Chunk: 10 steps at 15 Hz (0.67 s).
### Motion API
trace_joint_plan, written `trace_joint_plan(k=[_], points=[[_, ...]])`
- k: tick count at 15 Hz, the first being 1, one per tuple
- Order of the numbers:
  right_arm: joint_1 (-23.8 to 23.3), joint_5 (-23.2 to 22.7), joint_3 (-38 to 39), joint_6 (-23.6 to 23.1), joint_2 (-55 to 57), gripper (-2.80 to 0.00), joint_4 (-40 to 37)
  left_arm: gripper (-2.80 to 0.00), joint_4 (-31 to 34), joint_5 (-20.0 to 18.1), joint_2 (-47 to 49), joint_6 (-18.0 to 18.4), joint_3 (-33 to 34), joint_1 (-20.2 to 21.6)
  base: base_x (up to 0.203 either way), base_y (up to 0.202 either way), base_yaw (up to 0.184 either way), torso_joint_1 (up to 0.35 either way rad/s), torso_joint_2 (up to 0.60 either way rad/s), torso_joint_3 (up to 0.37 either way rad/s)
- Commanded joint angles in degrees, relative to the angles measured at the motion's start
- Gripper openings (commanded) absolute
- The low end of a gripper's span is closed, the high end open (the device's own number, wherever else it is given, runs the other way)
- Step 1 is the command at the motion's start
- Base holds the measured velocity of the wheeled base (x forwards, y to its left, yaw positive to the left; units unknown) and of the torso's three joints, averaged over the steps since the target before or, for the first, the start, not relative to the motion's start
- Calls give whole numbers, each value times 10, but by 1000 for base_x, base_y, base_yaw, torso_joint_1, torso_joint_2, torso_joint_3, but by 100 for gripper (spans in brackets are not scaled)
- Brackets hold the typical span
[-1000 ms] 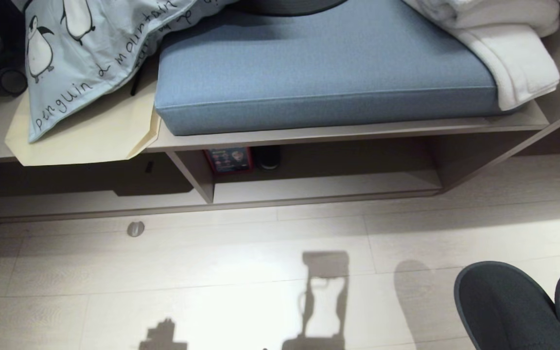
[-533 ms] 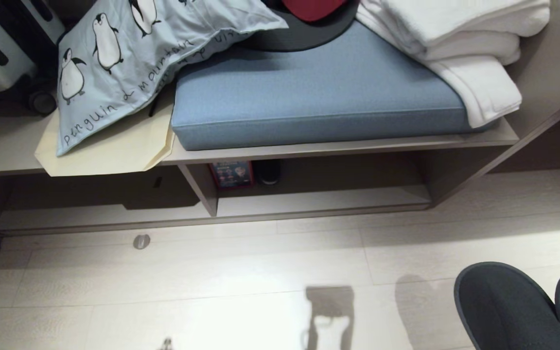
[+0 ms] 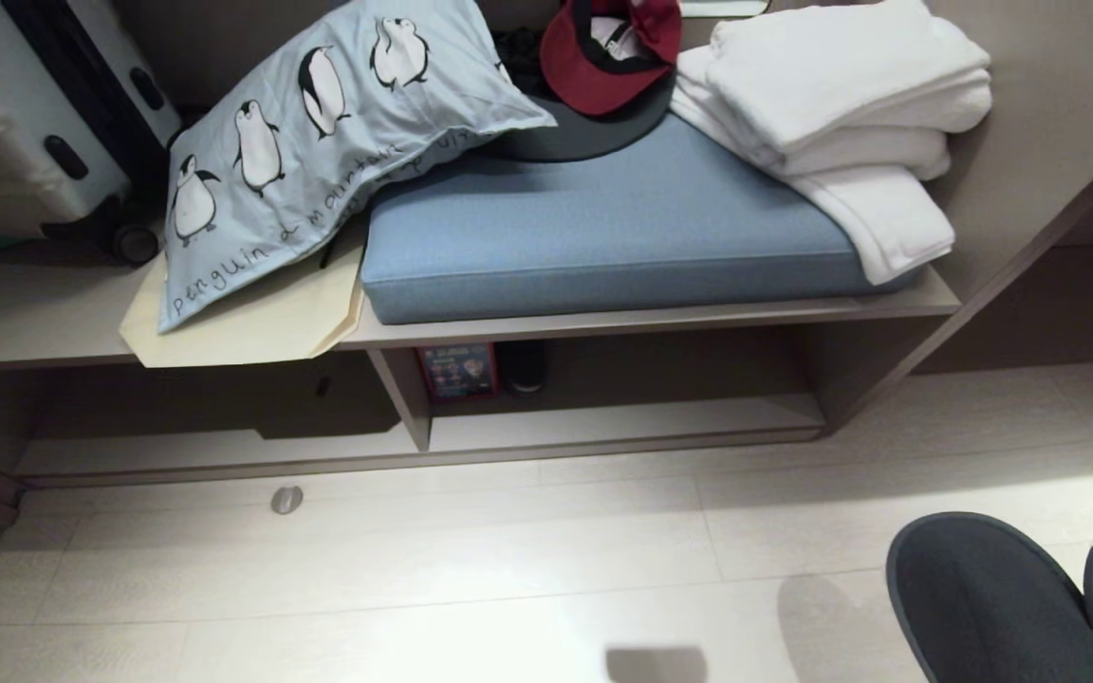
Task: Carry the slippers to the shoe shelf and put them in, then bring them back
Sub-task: Place the slippers on the floor
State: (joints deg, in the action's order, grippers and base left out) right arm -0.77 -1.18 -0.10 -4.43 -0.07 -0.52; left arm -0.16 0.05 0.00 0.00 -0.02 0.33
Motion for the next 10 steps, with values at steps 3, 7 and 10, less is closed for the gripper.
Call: trace_joint_plan(k=[3,7,10], points=[[0,0,0,-1,0,-280,0,-280,0,0,0,0,0,0,0,0,0,2,4,200],[0,0,0,-1,0,-280,0,-280,-1,0,0,0,-1,0,0,0,0,-1,4,205],[0,0,0,-1,0,-280,0,-280,0,0,0,0,0,0,0,0,0,4,2,205]])
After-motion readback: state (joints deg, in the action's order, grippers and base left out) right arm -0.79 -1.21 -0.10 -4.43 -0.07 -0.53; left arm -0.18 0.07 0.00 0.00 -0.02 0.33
